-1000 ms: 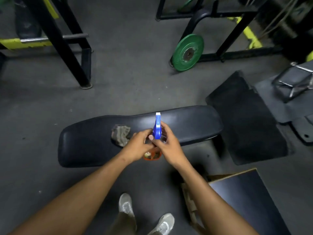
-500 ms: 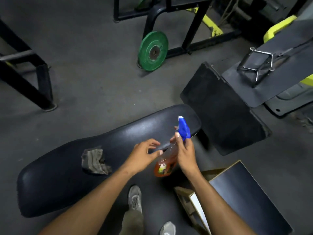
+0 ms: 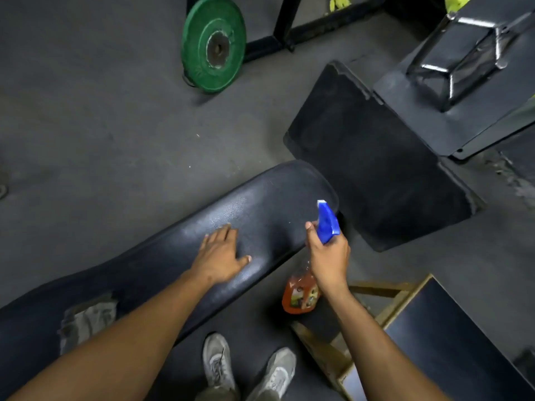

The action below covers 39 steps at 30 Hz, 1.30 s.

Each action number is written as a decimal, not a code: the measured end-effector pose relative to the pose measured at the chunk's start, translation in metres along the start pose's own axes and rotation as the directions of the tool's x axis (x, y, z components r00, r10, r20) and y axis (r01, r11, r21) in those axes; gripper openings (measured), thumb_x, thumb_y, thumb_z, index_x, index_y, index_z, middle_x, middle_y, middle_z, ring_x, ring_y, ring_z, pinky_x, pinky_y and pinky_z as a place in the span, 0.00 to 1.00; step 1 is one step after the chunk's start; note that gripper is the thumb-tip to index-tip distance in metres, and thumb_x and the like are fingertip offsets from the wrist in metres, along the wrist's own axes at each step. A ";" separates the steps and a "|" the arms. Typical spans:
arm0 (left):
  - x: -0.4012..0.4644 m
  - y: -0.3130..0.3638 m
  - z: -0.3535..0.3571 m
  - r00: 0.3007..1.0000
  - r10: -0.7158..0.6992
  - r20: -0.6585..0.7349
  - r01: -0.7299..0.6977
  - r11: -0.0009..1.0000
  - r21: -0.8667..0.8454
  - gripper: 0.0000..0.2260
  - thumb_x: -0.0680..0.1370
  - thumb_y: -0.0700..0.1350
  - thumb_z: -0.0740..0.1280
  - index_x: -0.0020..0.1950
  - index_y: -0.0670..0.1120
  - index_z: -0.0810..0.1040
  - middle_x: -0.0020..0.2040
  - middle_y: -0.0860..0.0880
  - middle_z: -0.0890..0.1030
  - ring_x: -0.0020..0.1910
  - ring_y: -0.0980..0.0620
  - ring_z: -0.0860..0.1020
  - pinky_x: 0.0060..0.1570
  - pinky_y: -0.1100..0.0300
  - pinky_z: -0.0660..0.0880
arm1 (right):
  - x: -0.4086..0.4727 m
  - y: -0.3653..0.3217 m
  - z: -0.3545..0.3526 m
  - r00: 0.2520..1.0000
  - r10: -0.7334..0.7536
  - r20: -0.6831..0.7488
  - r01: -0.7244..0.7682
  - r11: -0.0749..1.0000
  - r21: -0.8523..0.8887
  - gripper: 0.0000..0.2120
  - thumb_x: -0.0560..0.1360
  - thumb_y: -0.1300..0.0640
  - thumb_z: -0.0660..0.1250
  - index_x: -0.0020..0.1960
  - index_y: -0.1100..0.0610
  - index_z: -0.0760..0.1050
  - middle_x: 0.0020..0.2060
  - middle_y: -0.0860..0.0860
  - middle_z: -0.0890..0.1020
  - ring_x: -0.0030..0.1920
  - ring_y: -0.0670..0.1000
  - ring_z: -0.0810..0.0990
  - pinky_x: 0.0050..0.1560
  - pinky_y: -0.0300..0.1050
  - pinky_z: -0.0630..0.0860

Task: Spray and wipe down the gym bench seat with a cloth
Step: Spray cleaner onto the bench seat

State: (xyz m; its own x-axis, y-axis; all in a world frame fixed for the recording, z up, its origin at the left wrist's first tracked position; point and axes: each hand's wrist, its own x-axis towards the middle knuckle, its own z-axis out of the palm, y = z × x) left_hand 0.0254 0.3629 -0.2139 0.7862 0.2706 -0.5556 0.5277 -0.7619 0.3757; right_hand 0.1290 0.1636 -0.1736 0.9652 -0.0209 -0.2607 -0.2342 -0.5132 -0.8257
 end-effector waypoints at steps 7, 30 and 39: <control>0.042 -0.007 0.065 0.998 -0.070 -0.004 0.070 0.988 0.141 0.59 0.71 0.73 0.66 0.79 0.47 0.27 0.79 0.47 0.24 0.80 0.45 0.29 0.78 0.38 0.37 | 0.045 0.048 0.002 0.999 0.041 -0.006 -0.041 0.999 0.005 0.15 0.78 0.47 0.71 0.39 0.57 0.77 0.28 0.50 0.79 0.30 0.49 0.75 0.38 0.46 0.73; 0.043 -0.006 0.076 0.994 -0.097 -0.047 0.104 0.977 0.187 0.61 0.69 0.76 0.65 0.78 0.48 0.24 0.77 0.49 0.21 0.77 0.47 0.24 0.77 0.39 0.35 | 0.058 0.055 0.047 0.981 -0.094 0.172 0.094 0.996 0.009 0.17 0.75 0.43 0.73 0.40 0.56 0.77 0.29 0.51 0.80 0.30 0.47 0.74 0.36 0.46 0.72; 0.040 -0.008 0.078 0.995 -0.069 -0.073 0.081 0.981 0.176 0.61 0.69 0.76 0.65 0.79 0.49 0.26 0.78 0.49 0.22 0.77 0.46 0.25 0.78 0.39 0.35 | 0.037 0.078 0.029 0.999 0.035 0.028 -0.037 0.997 0.073 0.15 0.75 0.43 0.73 0.40 0.53 0.78 0.26 0.45 0.78 0.29 0.47 0.74 0.42 0.52 0.77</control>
State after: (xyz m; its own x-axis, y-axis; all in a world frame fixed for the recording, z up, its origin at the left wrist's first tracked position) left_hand 0.0282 0.3340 -0.2968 0.7693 0.3647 -0.5246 0.5246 -0.8292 0.1929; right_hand 0.1428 0.1482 -0.2622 0.9526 -0.0149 -0.3038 -0.2780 -0.4480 -0.8497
